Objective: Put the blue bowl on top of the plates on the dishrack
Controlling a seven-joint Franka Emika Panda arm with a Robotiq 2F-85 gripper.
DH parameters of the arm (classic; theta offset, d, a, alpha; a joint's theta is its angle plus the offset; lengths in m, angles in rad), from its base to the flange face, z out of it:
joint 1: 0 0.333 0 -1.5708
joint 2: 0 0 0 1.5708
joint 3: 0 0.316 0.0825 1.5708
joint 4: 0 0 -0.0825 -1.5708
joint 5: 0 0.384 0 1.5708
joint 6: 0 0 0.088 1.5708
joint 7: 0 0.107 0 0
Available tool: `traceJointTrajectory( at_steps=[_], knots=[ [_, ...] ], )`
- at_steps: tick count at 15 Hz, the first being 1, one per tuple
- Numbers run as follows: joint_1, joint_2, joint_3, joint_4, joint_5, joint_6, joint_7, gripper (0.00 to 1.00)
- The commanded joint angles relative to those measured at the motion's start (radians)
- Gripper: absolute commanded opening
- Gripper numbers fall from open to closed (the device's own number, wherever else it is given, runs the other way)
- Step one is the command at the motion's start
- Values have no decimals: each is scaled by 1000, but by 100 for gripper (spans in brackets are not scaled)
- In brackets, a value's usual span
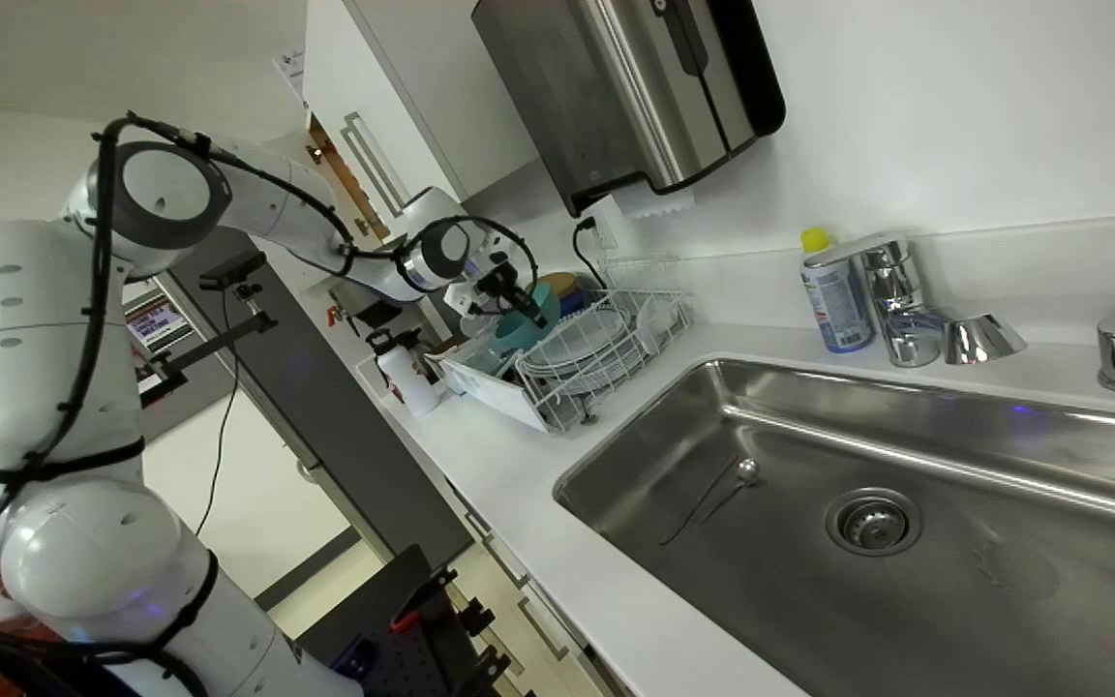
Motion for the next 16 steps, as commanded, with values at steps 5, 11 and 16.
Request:
traceJointTrajectory(
  at_steps=[5,11,16],
  knots=[
    [42,94,-54,122,-5,-30,21,1],
    [40,95,-40,144,17,-74,1,44],
    [43,37,-36,112,17,-81,8,83]
  ],
)
